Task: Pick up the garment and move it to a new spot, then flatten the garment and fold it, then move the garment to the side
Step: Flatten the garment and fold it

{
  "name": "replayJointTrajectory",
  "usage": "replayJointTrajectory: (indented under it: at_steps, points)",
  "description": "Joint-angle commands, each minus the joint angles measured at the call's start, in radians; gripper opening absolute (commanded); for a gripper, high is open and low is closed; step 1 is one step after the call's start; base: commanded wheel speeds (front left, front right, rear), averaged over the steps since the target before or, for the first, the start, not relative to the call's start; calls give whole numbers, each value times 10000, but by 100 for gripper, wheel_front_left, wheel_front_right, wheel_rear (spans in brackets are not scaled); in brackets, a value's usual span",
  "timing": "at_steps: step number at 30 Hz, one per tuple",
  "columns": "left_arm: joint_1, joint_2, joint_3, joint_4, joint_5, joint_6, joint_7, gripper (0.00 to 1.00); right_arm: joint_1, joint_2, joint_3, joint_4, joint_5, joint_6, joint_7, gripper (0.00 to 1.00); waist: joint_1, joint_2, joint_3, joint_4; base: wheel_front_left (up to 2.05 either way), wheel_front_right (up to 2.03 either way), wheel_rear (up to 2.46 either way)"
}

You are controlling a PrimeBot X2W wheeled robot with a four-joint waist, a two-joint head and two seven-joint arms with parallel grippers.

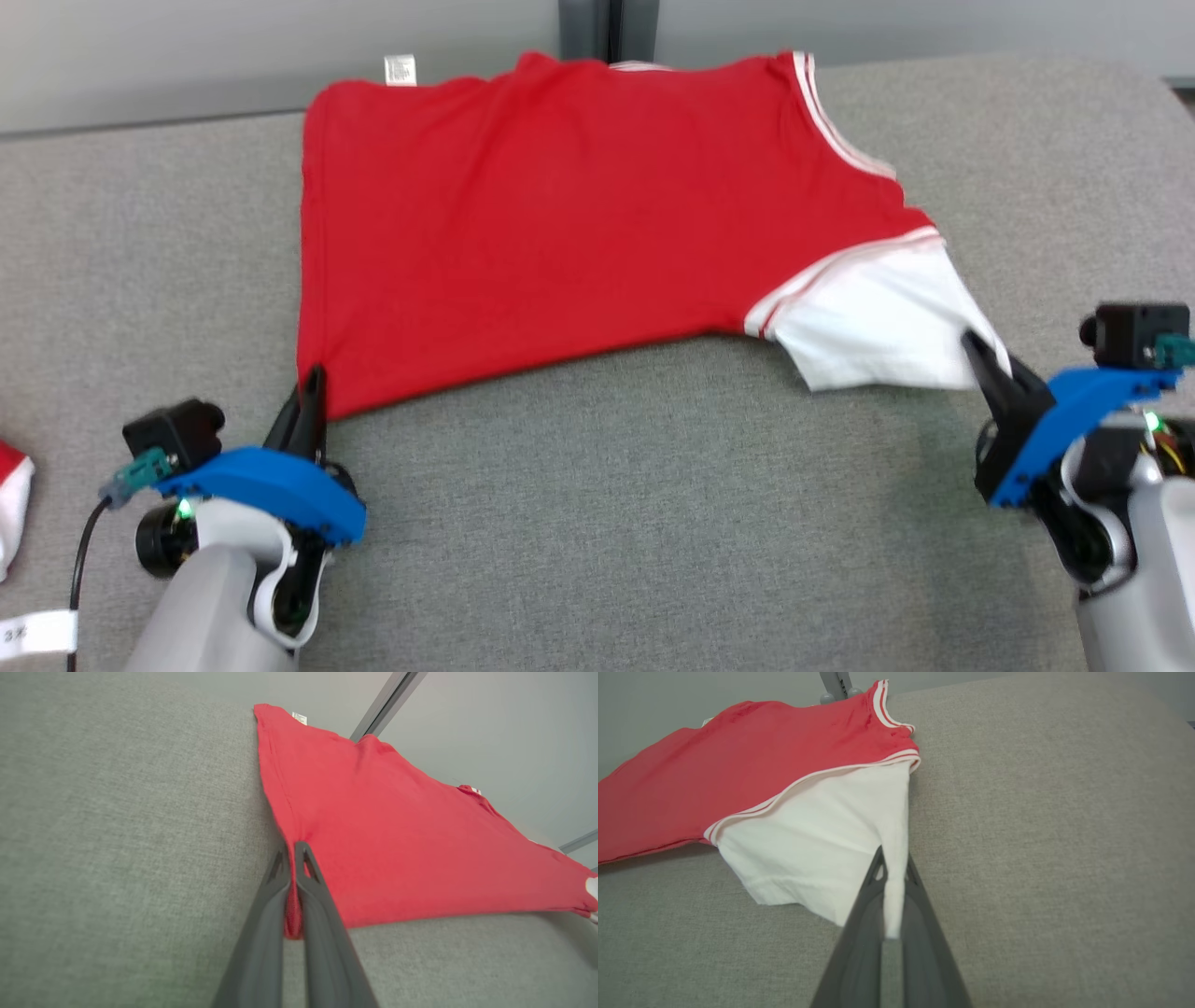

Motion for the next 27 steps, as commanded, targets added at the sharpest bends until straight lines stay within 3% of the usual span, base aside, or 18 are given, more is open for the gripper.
replayJointTrajectory:
  at_steps: [1, 8, 13, 19, 24, 27]
  points:
    - [485, 222, -39, -348, -77, -18, 217, 0, 748, 75, -333, -719, -90, -13, 571, 0, 2, 0, -298, -63, 0, 0, 0]
    - [2727, 735, -40, -2755, -590, 397, 1735, 0, 3502, 902, -1695, -4524, -589, -13, 3239, 0, 2, 0, -771, 117, 0, 0, 0]
    - [4655, 1206, -28, -5757, -1193, 1327, 3663, 0, 5203, 1363, -2625, -6935, -773, -13, 5029, 0, 2, 0, -770, 311, 0, 0, 0]
    - [5124, 1747, -126, -7824, -1531, 1958, 5277, 0, 5253, 1434, -2927, -7633, -661, -10, 6112, 0, 2, 0, -603, 428, 0, 0, 0]
    - [4454, 1964, -249, -8163, -2292, 2084, 6809, 0, 4599, 1434, -2597, -7518, -1046, -8, 7274, 0, 2, 0, -438, 452, 0, 0, 0]
    - [3776, 2455, -341, -8203, -2529, 2243, 8036, 0, 3760, 1127, -2189, -7392, -1213, -8, 8367, 0, 2, 0, -235, 355, 0, 0, 0]
